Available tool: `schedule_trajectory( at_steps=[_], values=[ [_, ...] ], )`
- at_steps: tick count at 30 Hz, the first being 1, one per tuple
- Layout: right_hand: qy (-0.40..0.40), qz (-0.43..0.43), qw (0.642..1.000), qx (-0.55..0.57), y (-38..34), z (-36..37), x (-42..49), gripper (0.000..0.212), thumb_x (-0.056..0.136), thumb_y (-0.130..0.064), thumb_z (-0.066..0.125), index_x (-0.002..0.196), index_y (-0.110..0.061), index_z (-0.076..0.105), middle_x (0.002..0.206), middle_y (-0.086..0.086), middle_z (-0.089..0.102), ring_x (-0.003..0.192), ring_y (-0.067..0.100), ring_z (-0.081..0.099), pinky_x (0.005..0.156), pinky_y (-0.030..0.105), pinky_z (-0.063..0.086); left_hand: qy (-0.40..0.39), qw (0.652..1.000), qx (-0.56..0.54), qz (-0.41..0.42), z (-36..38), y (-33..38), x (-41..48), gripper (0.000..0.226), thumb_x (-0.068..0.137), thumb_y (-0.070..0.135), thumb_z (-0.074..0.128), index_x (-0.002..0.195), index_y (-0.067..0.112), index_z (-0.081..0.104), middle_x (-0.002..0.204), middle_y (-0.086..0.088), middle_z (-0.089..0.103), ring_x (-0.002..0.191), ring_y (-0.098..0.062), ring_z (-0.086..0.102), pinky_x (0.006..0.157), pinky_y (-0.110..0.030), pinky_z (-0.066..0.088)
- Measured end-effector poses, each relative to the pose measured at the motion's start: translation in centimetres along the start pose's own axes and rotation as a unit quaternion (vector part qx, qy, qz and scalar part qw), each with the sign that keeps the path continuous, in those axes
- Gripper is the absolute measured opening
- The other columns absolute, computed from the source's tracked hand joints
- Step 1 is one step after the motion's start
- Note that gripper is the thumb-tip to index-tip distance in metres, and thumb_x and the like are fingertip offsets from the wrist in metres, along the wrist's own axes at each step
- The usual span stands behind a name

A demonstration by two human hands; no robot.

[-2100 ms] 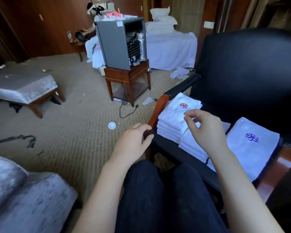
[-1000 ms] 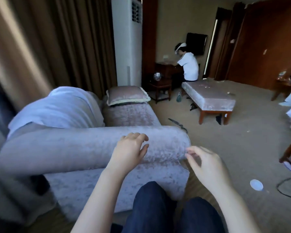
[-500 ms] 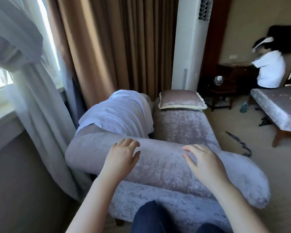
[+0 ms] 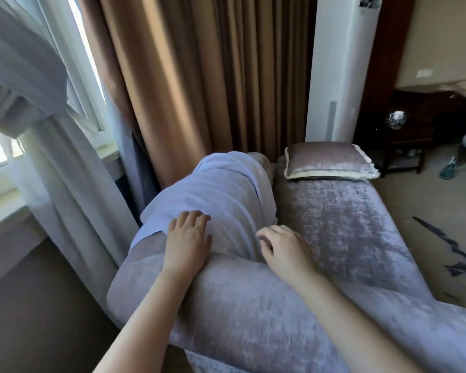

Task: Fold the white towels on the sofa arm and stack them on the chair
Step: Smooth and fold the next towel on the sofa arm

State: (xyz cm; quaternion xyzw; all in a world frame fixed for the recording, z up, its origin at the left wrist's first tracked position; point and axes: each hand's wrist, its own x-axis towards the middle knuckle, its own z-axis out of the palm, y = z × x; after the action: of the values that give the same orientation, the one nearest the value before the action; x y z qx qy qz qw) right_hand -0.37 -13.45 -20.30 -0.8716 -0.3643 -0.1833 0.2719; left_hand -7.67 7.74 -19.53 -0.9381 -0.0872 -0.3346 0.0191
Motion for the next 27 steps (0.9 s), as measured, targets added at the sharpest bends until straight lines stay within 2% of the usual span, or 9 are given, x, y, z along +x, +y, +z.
schedule_trajectory(
  at_steps=[4, 8, 12, 15, 18, 20, 22, 25, 27],
  values=[
    [-0.083, -0.036, 0.996, -0.028, -1.1, 2.7, 3.8, 0.017, 0.094, -0.022, 0.054, 0.105, -0.015, 0.066, 0.104, 0.003, 0.065, 0.102, 0.024, 0.057, 0.077, 0.032, 0.042, 0.056, 0.998, -0.008, -0.030, 1.3, -0.4, -0.2, 0.015, 0.072, 0.015, 0.065, 0.087, 0.012, 0.067, 0.091, -0.003, 0.064, 0.086, -0.030, 0.058, 0.072, -0.039, 0.045],
    [-0.154, -0.046, 0.983, -0.092, -2.2, 4.8, 6.0, 0.027, 0.095, -0.037, 0.053, 0.108, -0.014, 0.059, 0.109, 0.006, 0.063, 0.103, 0.027, 0.057, 0.071, 0.031, 0.033, 0.086, 0.995, -0.013, -0.042, 1.8, -0.5, -0.1, 0.013, 0.063, 0.004, 0.056, 0.072, 0.012, 0.062, 0.075, -0.001, 0.059, 0.074, -0.028, 0.053, 0.063, -0.034, 0.037],
    [-0.146, -0.045, 0.985, -0.082, -1.8, 5.5, 6.7, 0.021, 0.096, -0.031, 0.050, 0.101, -0.014, 0.061, 0.105, 0.007, 0.064, 0.095, 0.027, 0.059, 0.065, 0.030, 0.035, 0.104, 0.993, -0.017, -0.048, 1.8, -0.5, -0.2, 0.028, 0.054, -0.005, 0.056, 0.075, 0.012, 0.063, 0.078, -0.001, 0.058, 0.078, -0.025, 0.049, 0.068, -0.031, 0.029],
    [-0.149, -0.055, 0.986, -0.045, -1.5, 5.5, 6.5, 0.019, 0.095, -0.032, 0.050, 0.095, -0.016, 0.060, 0.100, 0.004, 0.063, 0.092, 0.024, 0.059, 0.063, 0.031, 0.039, 0.095, 0.992, -0.017, -0.074, 1.9, -0.6, -0.1, 0.025, 0.056, -0.007, 0.063, 0.074, 0.010, 0.063, 0.078, -0.003, 0.058, 0.077, -0.028, 0.052, 0.068, -0.033, 0.037],
    [-0.138, -0.083, 0.987, -0.025, -1.9, 5.3, 6.4, 0.026, 0.092, -0.044, 0.054, 0.093, -0.018, 0.057, 0.098, 0.000, 0.062, 0.093, 0.020, 0.057, 0.069, 0.032, 0.045, 0.087, 0.994, -0.019, -0.062, 1.9, -0.7, -0.3, 0.009, 0.070, 0.003, 0.059, 0.071, 0.011, 0.063, 0.076, -0.002, 0.058, 0.075, -0.026, 0.053, 0.061, -0.035, 0.042],
    [-0.124, -0.095, 0.987, -0.037, -2.3, 5.4, 6.3, 0.029, 0.092, -0.046, 0.053, 0.095, -0.018, 0.058, 0.099, 0.000, 0.063, 0.095, 0.020, 0.058, 0.072, 0.032, 0.046, 0.074, 0.996, -0.016, -0.054, 1.7, -0.7, -0.2, 0.019, 0.077, 0.014, 0.045, 0.069, 0.012, 0.063, 0.076, 0.000, 0.058, 0.075, -0.024, 0.052, 0.061, -0.033, 0.041],
    [-0.115, -0.094, 0.987, -0.056, -2.6, 5.6, 6.4, 0.029, 0.093, -0.043, 0.052, 0.100, -0.016, 0.059, 0.103, 0.001, 0.064, 0.100, 0.022, 0.059, 0.070, 0.031, 0.040, 0.063, 0.996, -0.018, -0.052, 1.5, -0.6, -0.3, 0.024, 0.076, 0.019, 0.041, 0.070, 0.012, 0.063, 0.077, 0.001, 0.058, 0.075, -0.024, 0.052, 0.061, -0.033, 0.041],
    [-0.105, -0.070, 0.990, -0.063, -2.7, 5.8, 6.6, 0.028, 0.093, -0.038, 0.052, 0.107, -0.014, 0.059, 0.108, 0.003, 0.065, 0.103, 0.024, 0.059, 0.069, 0.031, 0.036, 0.045, 0.998, -0.011, -0.047, 1.5, -0.6, -0.3, 0.018, 0.071, 0.022, 0.050, 0.076, 0.016, 0.066, 0.082, 0.002, 0.060, 0.080, -0.023, 0.052, 0.065, -0.033, 0.042],
    [-0.099, -0.041, 0.993, -0.039, -2.6, 5.7, 6.7, 0.021, 0.092, -0.033, 0.051, 0.103, -0.016, 0.056, 0.101, 0.004, 0.065, 0.097, 0.025, 0.060, 0.066, 0.031, 0.036, 0.037, 0.998, -0.017, -0.046, 1.5, -0.6, -0.3, 0.013, 0.066, 0.018, 0.062, 0.079, 0.016, 0.065, 0.083, 0.002, 0.059, 0.081, -0.024, 0.053, 0.065, -0.033, 0.043]
  ],
)
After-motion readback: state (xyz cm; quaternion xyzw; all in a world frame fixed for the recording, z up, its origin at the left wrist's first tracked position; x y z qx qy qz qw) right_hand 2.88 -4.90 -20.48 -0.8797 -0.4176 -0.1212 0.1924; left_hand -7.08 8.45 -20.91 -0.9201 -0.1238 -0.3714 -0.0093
